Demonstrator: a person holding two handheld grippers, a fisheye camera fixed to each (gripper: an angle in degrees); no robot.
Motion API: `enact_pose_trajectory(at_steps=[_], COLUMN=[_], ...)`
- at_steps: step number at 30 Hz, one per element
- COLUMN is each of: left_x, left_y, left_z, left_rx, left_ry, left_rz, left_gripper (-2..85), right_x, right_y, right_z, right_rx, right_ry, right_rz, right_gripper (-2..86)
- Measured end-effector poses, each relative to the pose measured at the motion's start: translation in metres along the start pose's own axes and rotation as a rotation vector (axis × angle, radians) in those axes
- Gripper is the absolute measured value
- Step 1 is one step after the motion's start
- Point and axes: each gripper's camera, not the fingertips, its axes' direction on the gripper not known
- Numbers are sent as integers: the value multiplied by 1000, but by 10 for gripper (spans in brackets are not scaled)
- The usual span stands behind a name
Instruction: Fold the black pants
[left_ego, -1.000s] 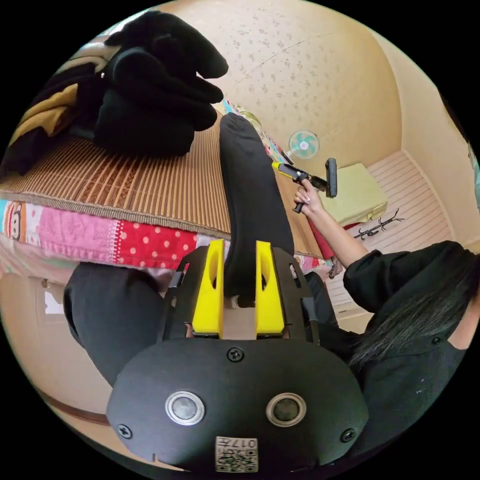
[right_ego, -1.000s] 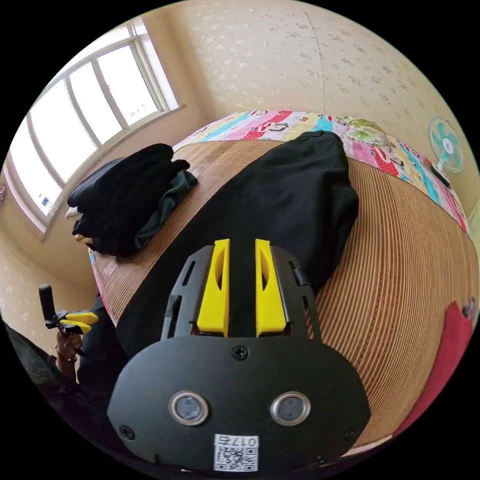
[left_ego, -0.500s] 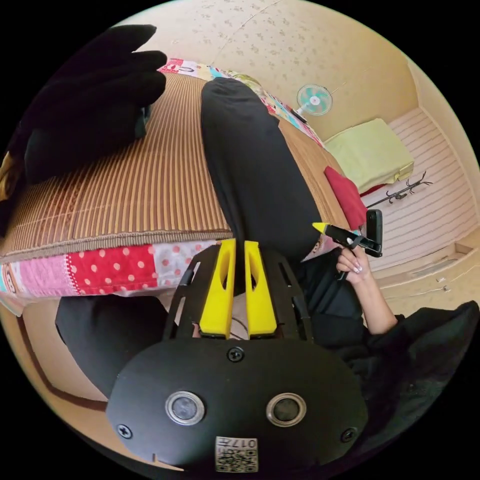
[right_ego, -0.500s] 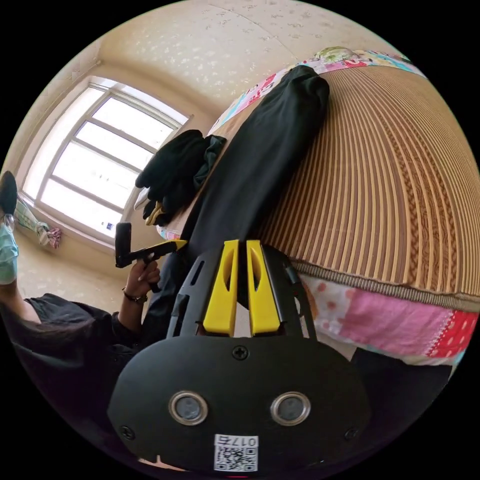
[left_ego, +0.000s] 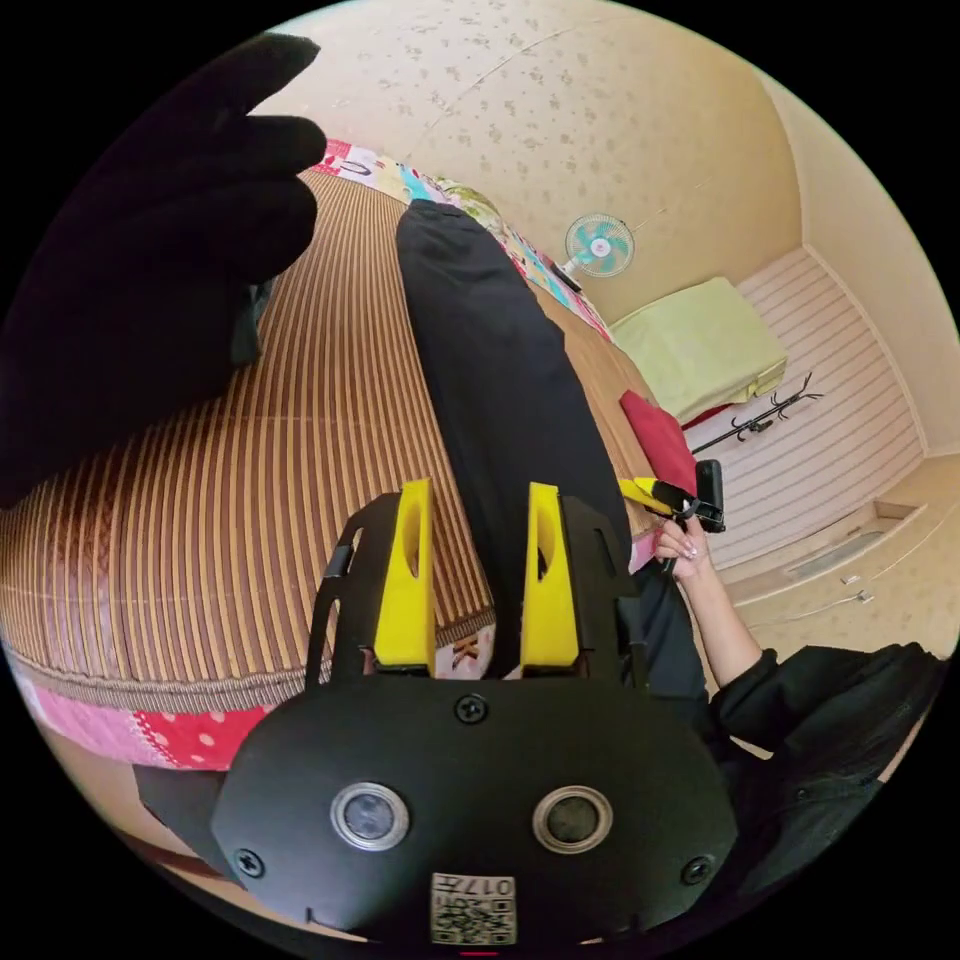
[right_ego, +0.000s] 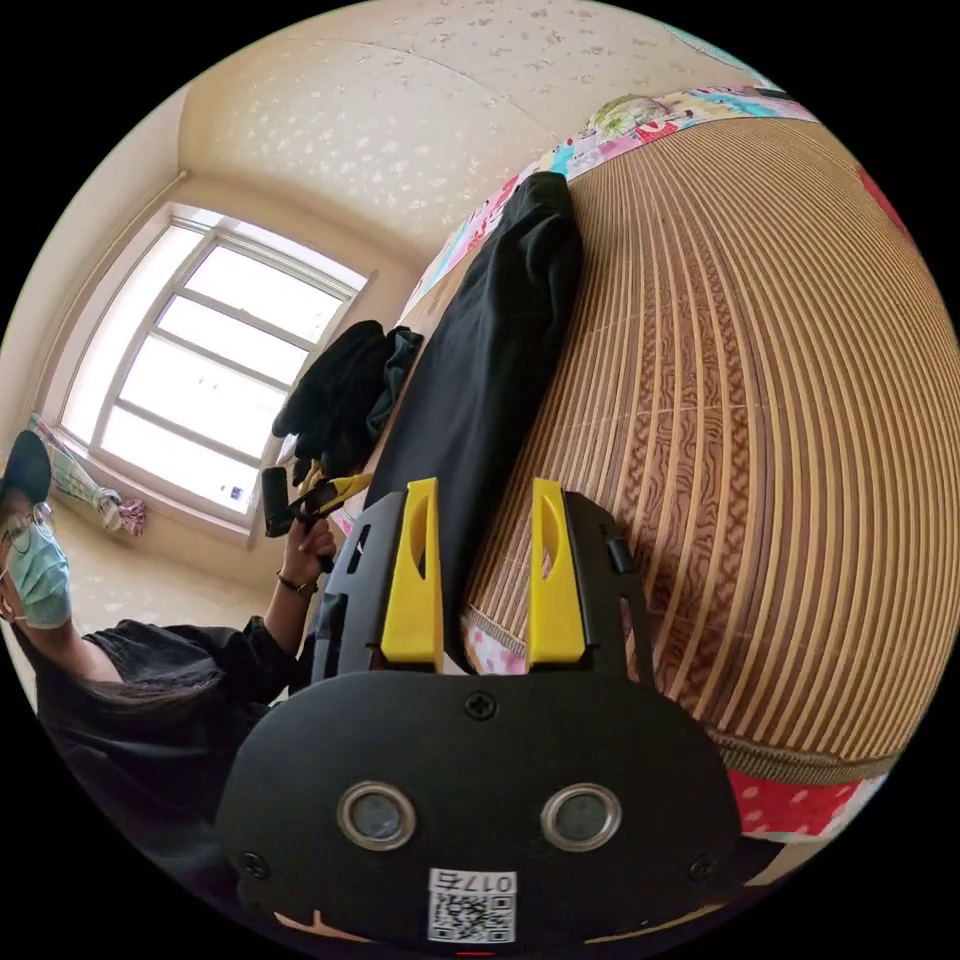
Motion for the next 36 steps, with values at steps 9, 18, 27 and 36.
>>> enact_pose_trajectory(at_steps=[9, 18, 27, 36], left_x=[-23, -37, 134, 217], left_y=[31, 66, 118, 76], left_z=[7, -39, -265, -350], left_rx=[-10, -22, 450, 682], left_ry=[77, 464, 630, 634], left_rz=[-106, 6, 664, 610], left_gripper=[90, 37, 37, 30], right_x=[-4, -48, -298, -460], right_y=[-28, -27, 9, -52], right_z=[-28, -101, -331, -451], right_rx=[-80, -73, 291, 431], right_ry=[-171, -544, -682, -640], right_rz=[118, 80, -559, -675], right_gripper=[115, 34, 20, 14])
